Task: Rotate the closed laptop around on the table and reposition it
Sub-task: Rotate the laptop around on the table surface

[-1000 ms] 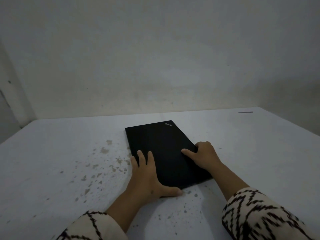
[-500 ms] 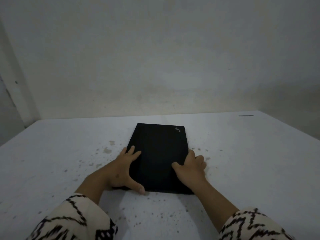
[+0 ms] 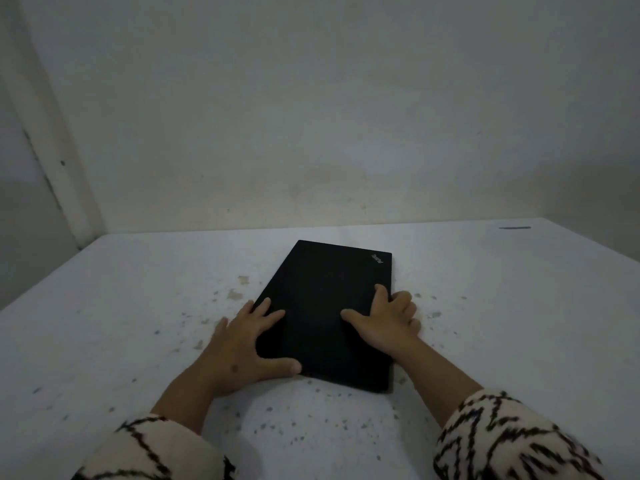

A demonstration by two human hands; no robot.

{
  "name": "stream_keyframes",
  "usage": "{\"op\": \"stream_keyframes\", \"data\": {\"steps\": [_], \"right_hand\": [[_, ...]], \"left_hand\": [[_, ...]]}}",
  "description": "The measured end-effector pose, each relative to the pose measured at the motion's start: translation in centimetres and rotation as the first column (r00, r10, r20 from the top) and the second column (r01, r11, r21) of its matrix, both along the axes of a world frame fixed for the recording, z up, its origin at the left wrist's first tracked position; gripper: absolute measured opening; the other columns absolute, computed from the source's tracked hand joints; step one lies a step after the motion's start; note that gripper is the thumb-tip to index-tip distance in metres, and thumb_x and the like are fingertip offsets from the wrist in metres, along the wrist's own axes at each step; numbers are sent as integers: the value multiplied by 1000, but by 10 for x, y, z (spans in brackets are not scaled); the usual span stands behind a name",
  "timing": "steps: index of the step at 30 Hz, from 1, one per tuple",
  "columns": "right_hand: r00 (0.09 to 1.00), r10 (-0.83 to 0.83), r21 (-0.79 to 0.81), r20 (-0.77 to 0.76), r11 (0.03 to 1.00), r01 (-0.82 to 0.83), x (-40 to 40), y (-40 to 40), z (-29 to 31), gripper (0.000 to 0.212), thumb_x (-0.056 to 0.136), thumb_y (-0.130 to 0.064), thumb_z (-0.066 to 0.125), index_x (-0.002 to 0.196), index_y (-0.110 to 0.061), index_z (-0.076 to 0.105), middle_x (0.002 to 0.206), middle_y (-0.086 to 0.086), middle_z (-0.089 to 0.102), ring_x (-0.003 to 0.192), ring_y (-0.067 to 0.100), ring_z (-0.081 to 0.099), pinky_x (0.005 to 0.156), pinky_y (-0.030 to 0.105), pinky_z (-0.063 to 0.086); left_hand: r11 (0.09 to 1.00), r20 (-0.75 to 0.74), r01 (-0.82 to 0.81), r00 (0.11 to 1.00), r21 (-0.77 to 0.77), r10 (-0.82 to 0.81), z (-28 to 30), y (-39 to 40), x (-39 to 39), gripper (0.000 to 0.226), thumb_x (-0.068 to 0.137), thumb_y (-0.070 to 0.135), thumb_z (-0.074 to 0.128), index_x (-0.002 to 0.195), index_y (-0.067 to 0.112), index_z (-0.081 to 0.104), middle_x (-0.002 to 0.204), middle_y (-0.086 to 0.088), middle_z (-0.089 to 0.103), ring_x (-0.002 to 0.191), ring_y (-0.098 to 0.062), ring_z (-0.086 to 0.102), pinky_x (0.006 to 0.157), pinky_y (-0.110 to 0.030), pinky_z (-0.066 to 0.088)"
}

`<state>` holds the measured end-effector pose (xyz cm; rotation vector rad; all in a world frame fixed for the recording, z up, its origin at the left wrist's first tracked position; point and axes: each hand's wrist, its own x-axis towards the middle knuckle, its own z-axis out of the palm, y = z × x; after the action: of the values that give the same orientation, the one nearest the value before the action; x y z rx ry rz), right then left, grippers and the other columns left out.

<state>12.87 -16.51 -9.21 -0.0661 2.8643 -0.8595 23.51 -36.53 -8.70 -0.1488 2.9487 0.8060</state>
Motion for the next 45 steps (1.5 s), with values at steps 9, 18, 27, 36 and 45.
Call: {"op": "stream_keyframes", "data": {"steps": [9, 18, 27, 36, 45], "right_hand": [[990, 61, 61, -129, 997, -53, -59, -3, 1, 83, 84, -59, 49, 151, -20, 18, 159, 7, 10, 145, 30, 11, 114, 51, 16], [979, 122, 134, -162, 986, -100, -111, -8, 7, 75, 86, -56, 47, 145, -14, 30, 156, 6, 24, 144, 28, 19, 112, 51, 21], [974, 163, 95, -155, 984, -150, -139, 1, 10, 65, 84, -57, 51, 129, -10, 47, 139, 10, 46, 130, 28, 41, 107, 47, 34], [974, 87, 80, -211, 994, -72, -134, 9, 8, 62, 86, -53, 52, 123, -4, 51, 130, 16, 53, 121, 33, 48, 101, 48, 43], [974, -13, 49, -228, 998, 25, -118, 24, 5, 59, 87, -51, 50, 122, -4, 51, 130, 16, 52, 123, 33, 44, 100, 45, 43]], "left_hand": [[917, -81, -299, 954, -265, 288, -14, 78, -11, 85, 82, 70, 16, 148, 18, 5, 160, -9, -4, 147, -23, -8, 118, -46, -7], [862, -160, -358, 934, -359, 321, -20, 87, -14, 78, 86, 62, 13, 148, 17, 1, 160, -10, -4, 147, -26, -7, 118, -48, -7], [874, -166, -344, 938, -344, 304, -21, 86, -16, 77, 86, 62, 15, 148, 20, -2, 160, -8, -8, 147, -24, -10, 118, -45, -7], [900, -248, -281, 947, -332, 204, -25, 61, -24, 69, 88, 57, 21, 148, 25, 9, 161, -2, 1, 147, -17, -2, 119, -36, -5], [934, -284, -195, 953, -298, 108, -24, 43, -27, 73, 80, 60, 19, 146, 29, 19, 160, 2, 12, 146, -13, 7, 119, -32, 1]]}}
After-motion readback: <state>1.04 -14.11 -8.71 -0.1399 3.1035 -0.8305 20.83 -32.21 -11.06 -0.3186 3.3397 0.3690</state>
